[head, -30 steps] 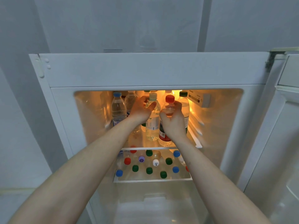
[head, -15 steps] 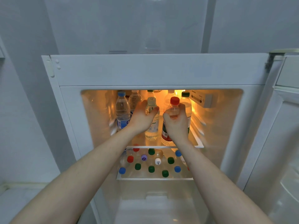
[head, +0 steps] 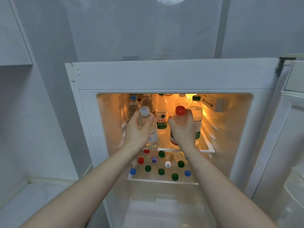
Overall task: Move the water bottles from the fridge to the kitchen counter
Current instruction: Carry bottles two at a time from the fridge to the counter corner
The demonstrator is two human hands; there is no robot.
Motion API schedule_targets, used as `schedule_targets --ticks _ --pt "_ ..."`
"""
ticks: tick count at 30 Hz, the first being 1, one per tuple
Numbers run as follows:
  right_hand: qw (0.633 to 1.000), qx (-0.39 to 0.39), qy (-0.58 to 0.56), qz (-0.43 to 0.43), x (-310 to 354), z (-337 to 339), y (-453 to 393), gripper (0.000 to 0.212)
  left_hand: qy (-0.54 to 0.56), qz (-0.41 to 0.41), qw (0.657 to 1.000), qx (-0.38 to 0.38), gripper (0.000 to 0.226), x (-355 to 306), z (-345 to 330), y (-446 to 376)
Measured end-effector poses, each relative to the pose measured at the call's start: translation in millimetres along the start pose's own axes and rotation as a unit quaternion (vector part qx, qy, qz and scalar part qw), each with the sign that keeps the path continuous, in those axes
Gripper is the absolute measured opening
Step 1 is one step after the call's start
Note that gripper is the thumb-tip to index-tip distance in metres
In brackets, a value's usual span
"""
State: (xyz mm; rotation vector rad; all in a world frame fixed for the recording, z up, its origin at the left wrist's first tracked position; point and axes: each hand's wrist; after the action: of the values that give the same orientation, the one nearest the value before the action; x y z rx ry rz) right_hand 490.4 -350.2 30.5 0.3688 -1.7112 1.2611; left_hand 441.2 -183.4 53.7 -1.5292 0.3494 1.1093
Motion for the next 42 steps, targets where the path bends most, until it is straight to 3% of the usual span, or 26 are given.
schedule_targets --ticks 8,18,24,29,36,42 --pt "0.996 0.025 -0.086 0.024 43.4 0.4 59.3 0.019 0.023 0.029 0.999 -0.013 0.016 -38.5 96.1 57.9" --pt "0.947 0.275 -0.160 -0.036 103.0 -24.7 220.7 0.021 -0.051 0.144 0.987 -0.053 0.022 -49.2 256.7 198.1" --pt "0.884 0.414 -0.200 -0.086 147.2 -44.6 340.9 0.029 -0.153 0.207 0.953 -0.157 0.019 -66.8 350.1 300.6" --pt "0.828 0.517 -0.205 -0.078 191.8 -48.6 430.0 0.024 -0.192 0.242 0.923 -0.229 0.020 -99.2 412.6 376.5" --pt "0.731 0.634 -0.246 -0.060 248.3 -50.1 523.7 0.027 -0.251 0.257 0.878 -0.317 0.021 -148.5 468.1 458.3" --pt "0.643 0.708 -0.290 -0.033 294.1 -57.3 579.5 0.013 -0.282 0.256 0.822 -0.423 0.021 -186.1 493.8 509.8"
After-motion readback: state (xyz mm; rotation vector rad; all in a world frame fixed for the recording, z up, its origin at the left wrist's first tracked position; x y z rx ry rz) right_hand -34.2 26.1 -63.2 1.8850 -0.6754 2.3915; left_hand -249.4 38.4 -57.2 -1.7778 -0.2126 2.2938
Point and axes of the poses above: each hand's wrist, its own y-axis away from the middle knuckle, its own z-axis out of the back of the hand, x = y × z, and after that the axes turned 8 degrees about -x, right-handed
